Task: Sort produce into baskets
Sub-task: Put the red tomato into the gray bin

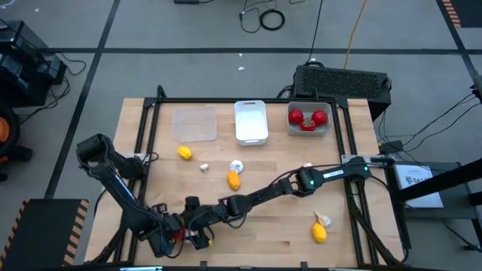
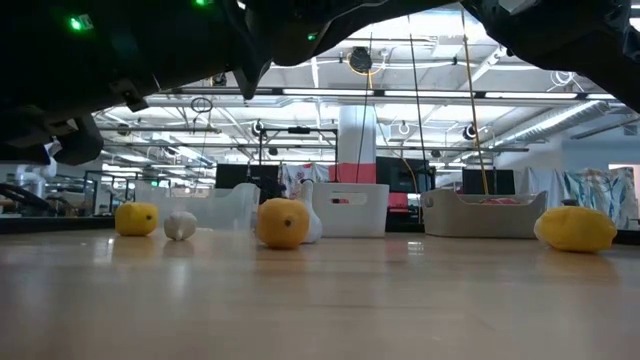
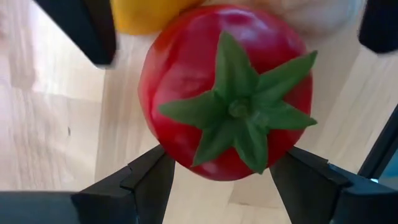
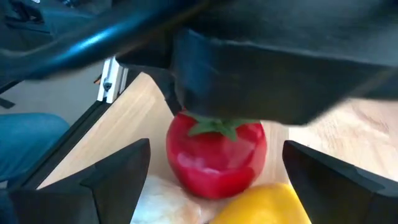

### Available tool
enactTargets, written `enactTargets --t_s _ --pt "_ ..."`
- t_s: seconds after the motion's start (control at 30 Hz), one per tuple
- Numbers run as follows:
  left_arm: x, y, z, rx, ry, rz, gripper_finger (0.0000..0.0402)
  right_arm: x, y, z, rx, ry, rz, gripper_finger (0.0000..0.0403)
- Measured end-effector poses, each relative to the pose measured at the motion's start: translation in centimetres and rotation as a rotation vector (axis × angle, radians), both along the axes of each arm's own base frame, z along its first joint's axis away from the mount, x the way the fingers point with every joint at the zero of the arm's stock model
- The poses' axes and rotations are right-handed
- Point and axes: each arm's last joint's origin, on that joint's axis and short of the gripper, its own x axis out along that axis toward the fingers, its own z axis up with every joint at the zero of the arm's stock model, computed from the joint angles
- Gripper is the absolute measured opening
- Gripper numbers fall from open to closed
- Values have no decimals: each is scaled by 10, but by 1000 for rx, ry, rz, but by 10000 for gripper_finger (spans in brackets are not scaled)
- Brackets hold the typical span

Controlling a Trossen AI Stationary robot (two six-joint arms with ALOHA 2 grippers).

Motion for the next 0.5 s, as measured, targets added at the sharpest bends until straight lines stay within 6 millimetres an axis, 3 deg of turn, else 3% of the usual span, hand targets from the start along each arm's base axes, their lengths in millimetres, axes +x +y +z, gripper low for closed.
enactTargets --t_s 0.5 --pt "18 14 0 13 -27 -67 255 -2 -3 -5 -16 59 -87 356"
